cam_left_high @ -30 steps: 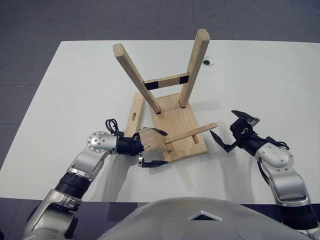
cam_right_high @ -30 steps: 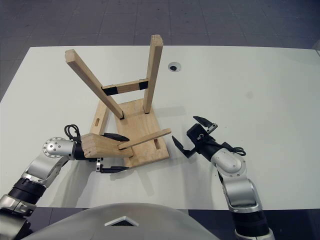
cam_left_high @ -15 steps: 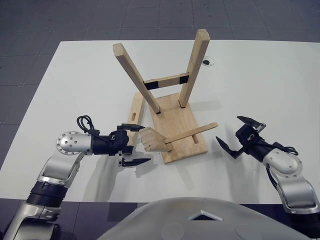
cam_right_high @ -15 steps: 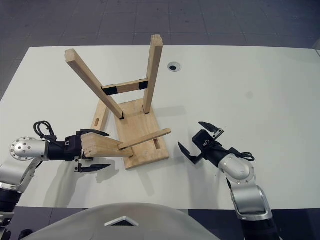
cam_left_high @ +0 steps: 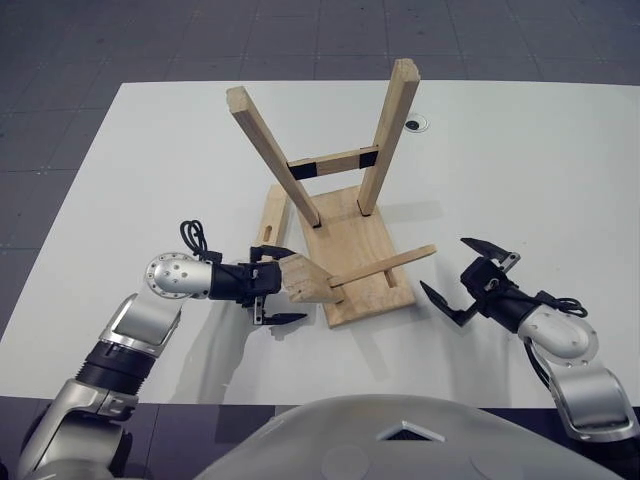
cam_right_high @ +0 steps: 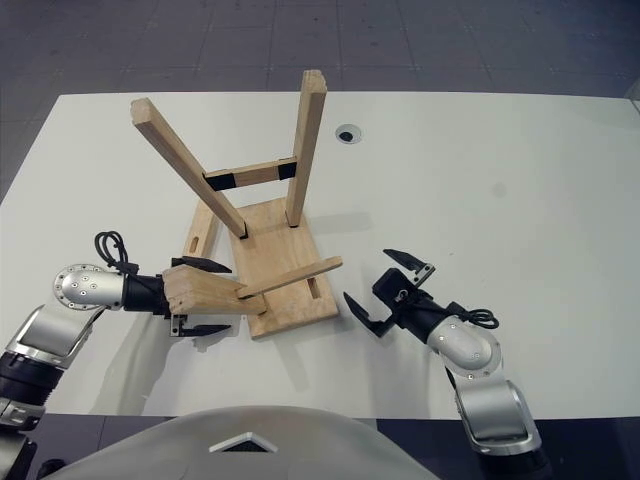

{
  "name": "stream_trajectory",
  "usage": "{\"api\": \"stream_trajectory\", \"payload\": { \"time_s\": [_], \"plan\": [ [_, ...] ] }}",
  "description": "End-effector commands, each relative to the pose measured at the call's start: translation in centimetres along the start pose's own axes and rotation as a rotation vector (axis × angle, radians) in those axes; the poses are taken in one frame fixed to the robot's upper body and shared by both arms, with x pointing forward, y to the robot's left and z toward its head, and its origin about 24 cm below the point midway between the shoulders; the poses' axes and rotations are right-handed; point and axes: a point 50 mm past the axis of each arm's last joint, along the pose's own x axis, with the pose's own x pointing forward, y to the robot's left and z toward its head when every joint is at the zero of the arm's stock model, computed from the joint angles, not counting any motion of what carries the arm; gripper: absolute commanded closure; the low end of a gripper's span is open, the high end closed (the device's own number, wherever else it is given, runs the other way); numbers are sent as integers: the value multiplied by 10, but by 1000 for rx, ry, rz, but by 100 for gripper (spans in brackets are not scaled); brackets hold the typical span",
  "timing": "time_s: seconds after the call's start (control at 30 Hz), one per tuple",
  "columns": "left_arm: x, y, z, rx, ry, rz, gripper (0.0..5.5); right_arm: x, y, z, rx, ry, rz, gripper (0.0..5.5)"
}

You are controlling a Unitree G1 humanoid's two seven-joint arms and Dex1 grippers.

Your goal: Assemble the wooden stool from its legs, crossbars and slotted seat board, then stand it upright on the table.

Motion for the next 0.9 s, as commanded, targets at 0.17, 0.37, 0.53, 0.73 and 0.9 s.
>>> {"api": "stream_trajectory", "payload": {
  "time_s": [0.17,0.37,0.53,0.73,0.9],
  "plan": [
    [1,10,-1,-16,57,-64,11,3,11,6,5,-19,24,0],
    [4,13,-2,-20,48,-63,11,4,20,9,8,-29,49,0],
    [6,15,0,-16,35,-52,11,1,17,9,-5,-23,41,0],
    [9,17,4,-35,-14,-24,11,1,20,11,-16,-22,56,0],
    [1,17,7,-79,-86,59,11,0,9,9,-18,-11,-3,0]
  ]
}}
